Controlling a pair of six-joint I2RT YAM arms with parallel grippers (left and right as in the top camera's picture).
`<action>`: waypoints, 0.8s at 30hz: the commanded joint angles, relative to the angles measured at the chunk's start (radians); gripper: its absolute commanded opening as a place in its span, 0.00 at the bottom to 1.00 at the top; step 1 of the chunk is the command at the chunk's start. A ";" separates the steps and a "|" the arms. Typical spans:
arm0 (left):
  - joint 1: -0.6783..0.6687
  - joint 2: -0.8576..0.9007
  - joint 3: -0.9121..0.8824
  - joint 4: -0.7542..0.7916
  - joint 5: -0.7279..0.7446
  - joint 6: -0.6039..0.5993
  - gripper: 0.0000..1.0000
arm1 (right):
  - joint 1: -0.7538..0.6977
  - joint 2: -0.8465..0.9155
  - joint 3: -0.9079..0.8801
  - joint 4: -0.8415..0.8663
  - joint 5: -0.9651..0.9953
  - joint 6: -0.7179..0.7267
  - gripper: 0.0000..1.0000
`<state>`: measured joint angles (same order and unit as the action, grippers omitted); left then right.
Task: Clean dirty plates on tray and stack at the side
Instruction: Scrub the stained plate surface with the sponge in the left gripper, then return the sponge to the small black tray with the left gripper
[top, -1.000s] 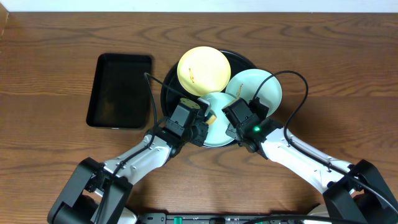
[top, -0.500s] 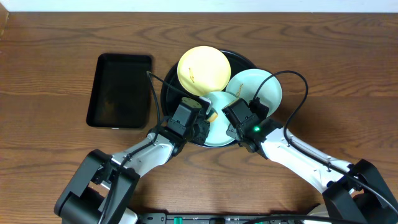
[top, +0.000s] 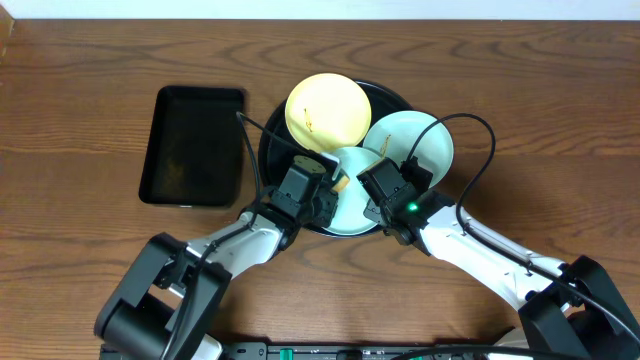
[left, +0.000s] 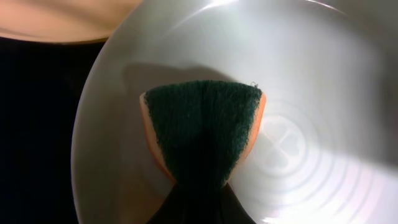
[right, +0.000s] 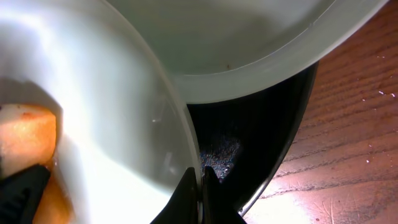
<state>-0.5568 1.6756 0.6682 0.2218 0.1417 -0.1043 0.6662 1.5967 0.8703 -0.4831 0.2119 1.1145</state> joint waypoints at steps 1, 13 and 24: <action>0.000 0.064 -0.006 0.024 -0.035 0.005 0.08 | 0.010 0.005 0.000 -0.002 0.016 -0.013 0.02; 0.000 0.088 -0.006 0.092 -0.046 0.005 0.08 | 0.010 0.005 0.000 -0.002 0.016 -0.013 0.01; 0.031 0.136 -0.006 0.197 -0.050 0.005 0.08 | 0.010 0.005 0.000 -0.002 0.016 -0.017 0.02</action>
<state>-0.5404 1.7599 0.6701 0.4278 0.1165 -0.1047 0.6662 1.5967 0.8703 -0.4839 0.2184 1.1141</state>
